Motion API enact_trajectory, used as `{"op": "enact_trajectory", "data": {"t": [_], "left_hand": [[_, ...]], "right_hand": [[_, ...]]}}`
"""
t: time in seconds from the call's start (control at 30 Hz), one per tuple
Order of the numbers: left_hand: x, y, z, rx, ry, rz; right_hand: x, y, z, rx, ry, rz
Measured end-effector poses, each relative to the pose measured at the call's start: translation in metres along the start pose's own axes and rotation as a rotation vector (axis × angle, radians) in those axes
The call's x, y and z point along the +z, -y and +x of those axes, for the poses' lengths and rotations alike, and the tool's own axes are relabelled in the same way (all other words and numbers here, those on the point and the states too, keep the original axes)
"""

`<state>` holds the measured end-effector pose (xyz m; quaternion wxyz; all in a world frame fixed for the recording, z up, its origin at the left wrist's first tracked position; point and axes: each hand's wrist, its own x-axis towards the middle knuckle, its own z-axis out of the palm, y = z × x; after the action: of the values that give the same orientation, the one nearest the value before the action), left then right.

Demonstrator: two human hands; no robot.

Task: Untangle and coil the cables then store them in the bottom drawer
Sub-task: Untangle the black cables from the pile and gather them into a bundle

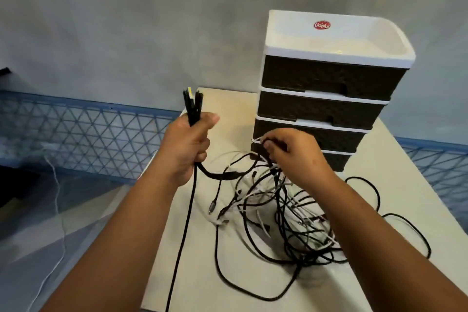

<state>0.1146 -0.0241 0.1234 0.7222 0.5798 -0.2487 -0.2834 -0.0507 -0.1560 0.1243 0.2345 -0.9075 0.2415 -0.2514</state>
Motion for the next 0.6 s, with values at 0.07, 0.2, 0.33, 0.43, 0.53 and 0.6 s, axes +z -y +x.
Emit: {"op": "enact_trajectory", "data": {"t": [0.07, 0.2, 0.33, 0.43, 0.53, 0.6], "left_hand": [[0.016, 0.015, -0.003, -0.023, 0.085, 0.173], [0.05, 0.026, -0.011, 0.024, 0.197, 0.407], [0.068, 0.023, -0.009, 0.069, 0.16, 0.394], [0.071, 0.019, -0.008, 0.081, 0.131, 0.322], [0.072, 0.014, -0.004, 0.089, 0.15, 0.312], [0.07, 0.008, 0.001, 0.099, 0.15, 0.226]], "right_hand": [[-0.013, 0.011, 0.008, -0.06, -0.048, -0.032], [-0.024, 0.025, 0.014, -0.207, -0.075, -0.062], [-0.009, 0.008, 0.009, -0.12, -0.232, 0.196], [0.018, -0.013, -0.005, 0.138, -0.276, 0.533], [0.041, -0.029, -0.02, 0.152, -0.14, 0.476], [0.05, -0.039, -0.023, 0.096, -0.038, 0.355]]}}
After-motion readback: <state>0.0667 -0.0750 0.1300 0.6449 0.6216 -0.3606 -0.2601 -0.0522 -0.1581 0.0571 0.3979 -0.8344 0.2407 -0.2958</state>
